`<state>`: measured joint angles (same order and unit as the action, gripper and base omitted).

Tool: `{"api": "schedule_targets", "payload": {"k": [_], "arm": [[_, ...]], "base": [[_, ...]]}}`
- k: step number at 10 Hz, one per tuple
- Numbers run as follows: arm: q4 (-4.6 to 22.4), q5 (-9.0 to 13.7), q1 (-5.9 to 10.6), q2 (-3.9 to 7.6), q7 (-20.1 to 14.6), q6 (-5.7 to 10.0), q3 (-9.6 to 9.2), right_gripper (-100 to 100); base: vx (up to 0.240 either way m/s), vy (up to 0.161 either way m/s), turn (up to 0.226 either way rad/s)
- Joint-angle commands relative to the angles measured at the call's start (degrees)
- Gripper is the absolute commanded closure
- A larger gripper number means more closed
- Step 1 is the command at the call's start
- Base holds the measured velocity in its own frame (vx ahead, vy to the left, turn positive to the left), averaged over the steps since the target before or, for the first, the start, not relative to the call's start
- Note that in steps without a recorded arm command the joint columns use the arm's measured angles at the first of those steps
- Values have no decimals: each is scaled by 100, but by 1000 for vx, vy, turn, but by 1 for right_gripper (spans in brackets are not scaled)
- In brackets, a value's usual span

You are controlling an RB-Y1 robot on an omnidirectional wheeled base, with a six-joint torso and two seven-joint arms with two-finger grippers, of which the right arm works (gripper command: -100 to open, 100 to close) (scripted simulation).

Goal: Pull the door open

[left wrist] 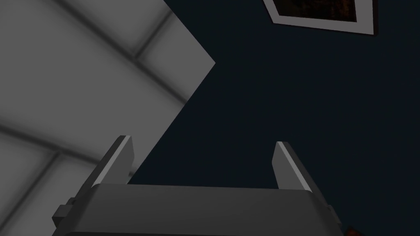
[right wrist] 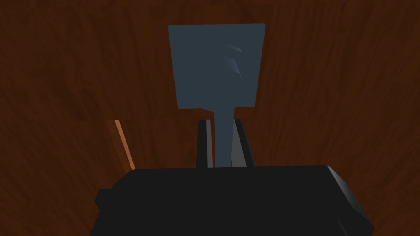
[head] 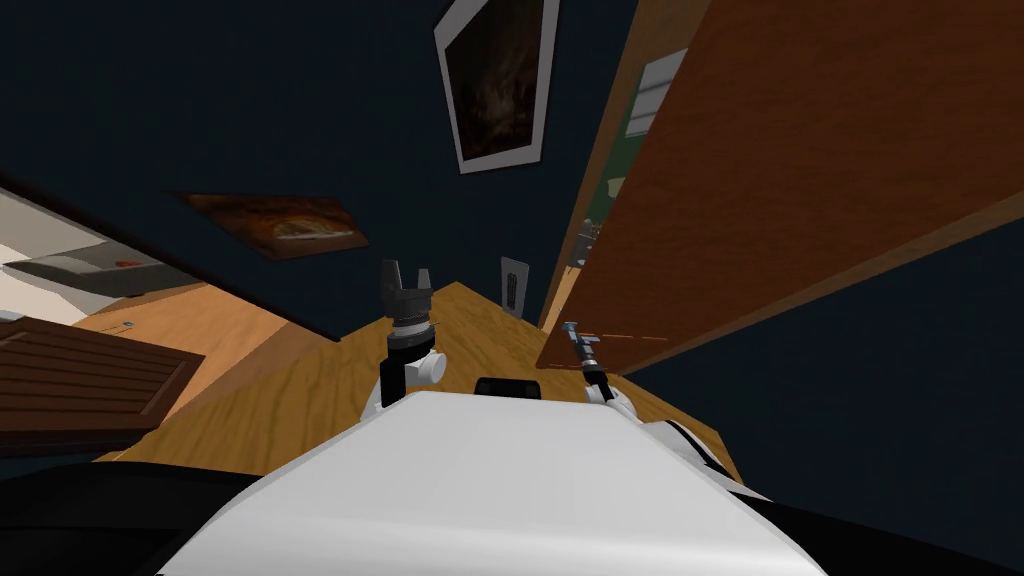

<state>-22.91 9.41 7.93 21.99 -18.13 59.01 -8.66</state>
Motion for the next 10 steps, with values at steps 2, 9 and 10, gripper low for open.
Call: {"api": "schedule_targets", "payload": {"k": [2,9,10], "arm": [[-269,32,-114,42,-21,-58,-117,100],[-54,34,-290,259,-280,419,-319,100],[-25,32,-364,328,-351,542,-356,100]], "base": [[-53,-37,67],[-164,-70,131],[-240,-51,184]]}}
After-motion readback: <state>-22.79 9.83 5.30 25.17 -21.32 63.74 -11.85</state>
